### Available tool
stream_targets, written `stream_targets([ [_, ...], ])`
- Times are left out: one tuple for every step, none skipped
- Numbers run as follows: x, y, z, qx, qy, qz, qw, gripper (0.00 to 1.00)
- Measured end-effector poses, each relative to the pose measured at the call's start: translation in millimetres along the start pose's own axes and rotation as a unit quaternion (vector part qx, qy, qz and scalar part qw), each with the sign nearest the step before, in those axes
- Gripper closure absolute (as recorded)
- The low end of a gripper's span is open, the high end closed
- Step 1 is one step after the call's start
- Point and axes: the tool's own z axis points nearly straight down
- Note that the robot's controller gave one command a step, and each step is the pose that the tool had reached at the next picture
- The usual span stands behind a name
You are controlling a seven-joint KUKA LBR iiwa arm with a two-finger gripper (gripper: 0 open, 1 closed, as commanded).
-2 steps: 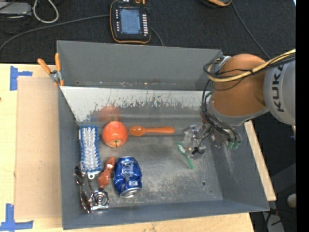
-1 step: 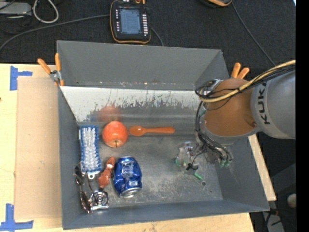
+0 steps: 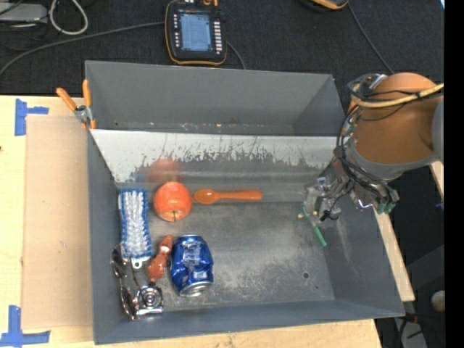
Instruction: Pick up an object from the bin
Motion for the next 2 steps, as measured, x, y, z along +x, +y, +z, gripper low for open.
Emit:
stream_targets([
  [74.4,-10,7,-0.013,0.0158,-0.072,0.9972,1.00],
  [19.4,-5,-102,-0.005,0.0029,-0.033,0.9994,1.00],
])
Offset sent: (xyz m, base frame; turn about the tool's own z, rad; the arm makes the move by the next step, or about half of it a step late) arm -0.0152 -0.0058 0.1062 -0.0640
